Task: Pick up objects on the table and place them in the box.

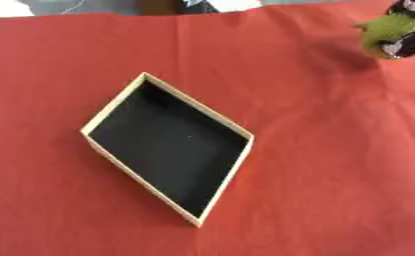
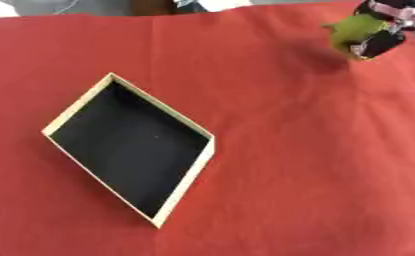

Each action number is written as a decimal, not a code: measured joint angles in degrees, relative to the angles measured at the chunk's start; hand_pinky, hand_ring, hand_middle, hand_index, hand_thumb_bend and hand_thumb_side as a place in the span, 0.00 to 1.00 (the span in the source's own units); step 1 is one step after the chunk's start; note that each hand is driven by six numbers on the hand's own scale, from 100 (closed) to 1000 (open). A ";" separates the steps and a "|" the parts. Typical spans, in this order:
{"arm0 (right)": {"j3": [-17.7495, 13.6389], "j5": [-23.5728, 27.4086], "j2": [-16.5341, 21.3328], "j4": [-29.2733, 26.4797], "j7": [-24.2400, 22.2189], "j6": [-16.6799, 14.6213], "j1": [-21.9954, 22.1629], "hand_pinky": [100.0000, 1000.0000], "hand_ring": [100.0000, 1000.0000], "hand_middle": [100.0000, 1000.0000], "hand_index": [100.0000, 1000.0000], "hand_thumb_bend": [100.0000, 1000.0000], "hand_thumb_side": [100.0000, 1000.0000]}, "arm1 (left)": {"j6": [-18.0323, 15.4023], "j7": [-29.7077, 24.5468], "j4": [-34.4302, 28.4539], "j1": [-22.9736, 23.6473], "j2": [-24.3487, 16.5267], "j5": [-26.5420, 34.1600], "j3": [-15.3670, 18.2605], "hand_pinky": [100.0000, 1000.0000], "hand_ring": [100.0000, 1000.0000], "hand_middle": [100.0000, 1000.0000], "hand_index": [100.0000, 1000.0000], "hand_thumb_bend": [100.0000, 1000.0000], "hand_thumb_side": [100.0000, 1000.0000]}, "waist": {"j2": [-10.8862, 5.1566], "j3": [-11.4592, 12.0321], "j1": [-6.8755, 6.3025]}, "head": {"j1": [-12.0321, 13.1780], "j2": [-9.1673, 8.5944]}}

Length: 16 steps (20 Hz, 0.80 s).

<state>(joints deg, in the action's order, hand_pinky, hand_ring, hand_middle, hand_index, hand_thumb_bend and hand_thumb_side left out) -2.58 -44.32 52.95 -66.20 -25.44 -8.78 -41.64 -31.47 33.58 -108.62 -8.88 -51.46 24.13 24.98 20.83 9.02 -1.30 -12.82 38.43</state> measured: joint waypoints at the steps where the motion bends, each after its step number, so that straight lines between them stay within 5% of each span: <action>1: 0.05 0.41 0.23 -1.32 0.91 -0.49 0.58 0.72 0.61 0.37 0.50 0.00 0.05 | 0.01 0.01 0.00 0.00 0.00 -0.01 0.00 0.54 0.59 0.61 0.68 0.05 0.65 | 0.00 0.00 0.01 | 0.01 0.00; 8: 2.36 4.50 2.08 -11.57 7.40 -5.83 2.54 0.65 0.51 0.34 0.46 0.00 0.03 | 0.04 0.04 -0.02 0.00 0.00 -0.12 0.01 0.54 0.59 0.61 0.68 0.05 0.65 | 0.00 0.01 0.05 | -0.05 0.01; 16: 6.38 7.55 3.51 -23.71 13.22 -11.40 3.99 0.64 0.51 0.34 0.46 0.00 0.02 | 0.20 -0.01 -0.17 -0.12 0.00 -0.23 -0.03 0.54 0.59 0.61 0.68 0.05 0.65 | -0.03 0.12 0.36 | -0.29 0.03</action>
<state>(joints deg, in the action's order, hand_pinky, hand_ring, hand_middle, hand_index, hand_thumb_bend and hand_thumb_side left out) 3.80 -36.77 56.46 -89.91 -12.23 -20.18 -37.65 -31.27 33.56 -108.79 -9.01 -51.46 23.90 24.95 20.80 9.14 -0.94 -13.11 38.45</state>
